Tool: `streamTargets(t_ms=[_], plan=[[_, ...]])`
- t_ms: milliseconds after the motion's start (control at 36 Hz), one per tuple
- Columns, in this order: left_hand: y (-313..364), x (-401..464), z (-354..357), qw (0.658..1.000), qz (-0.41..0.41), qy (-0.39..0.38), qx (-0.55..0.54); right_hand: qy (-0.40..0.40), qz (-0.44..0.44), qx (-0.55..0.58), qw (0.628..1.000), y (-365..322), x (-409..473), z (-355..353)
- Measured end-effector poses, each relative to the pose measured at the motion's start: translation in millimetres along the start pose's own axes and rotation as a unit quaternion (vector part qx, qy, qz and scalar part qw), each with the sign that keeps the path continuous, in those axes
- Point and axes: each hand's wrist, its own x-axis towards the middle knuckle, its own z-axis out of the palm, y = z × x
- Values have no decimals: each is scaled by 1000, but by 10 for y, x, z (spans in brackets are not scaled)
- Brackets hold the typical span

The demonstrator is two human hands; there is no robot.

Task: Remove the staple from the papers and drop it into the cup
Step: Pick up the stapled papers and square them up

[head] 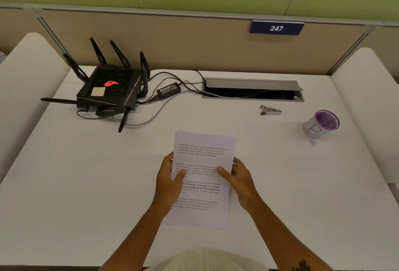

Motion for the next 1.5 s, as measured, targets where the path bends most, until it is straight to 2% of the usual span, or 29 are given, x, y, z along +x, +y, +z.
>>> streamTargets(t_ms=[83, 250, 556, 750, 944, 1056, 1278, 1417, 1500], plan=[[77, -28, 46, 1000, 1, 1, -22, -31, -8, 52, 998, -84, -76, 34], [275, -32, 181, 998, -1, 32, -54, 26, -28, 82, 996, -295, -170, 131], [785, -31, 205, 990, 106, 32, -90, 85, -207, 58, 973, -862, -361, 119], [621, -94, 330, 992, 89, 20, -91, 98, -162, 11, 982, -572, -339, 180], [616, -95, 341, 989, 96, 39, -103, 102, -197, 11, 975, -630, -342, 170], [504, -110, 373, 995, 49, 33, -82, 99, -165, -19, 981, -474, -322, 156], [416, -53, 300, 997, -10, 12, -72, 45, -130, -84, 987, -449, -263, 1], [371, -19, 170, 992, -52, 7, -116, -84, -69, -76, 991, -455, -303, -283], [336, -39, 83, 982, -66, 21, -175, -126, -48, -45, 990, -410, -364, -411]])
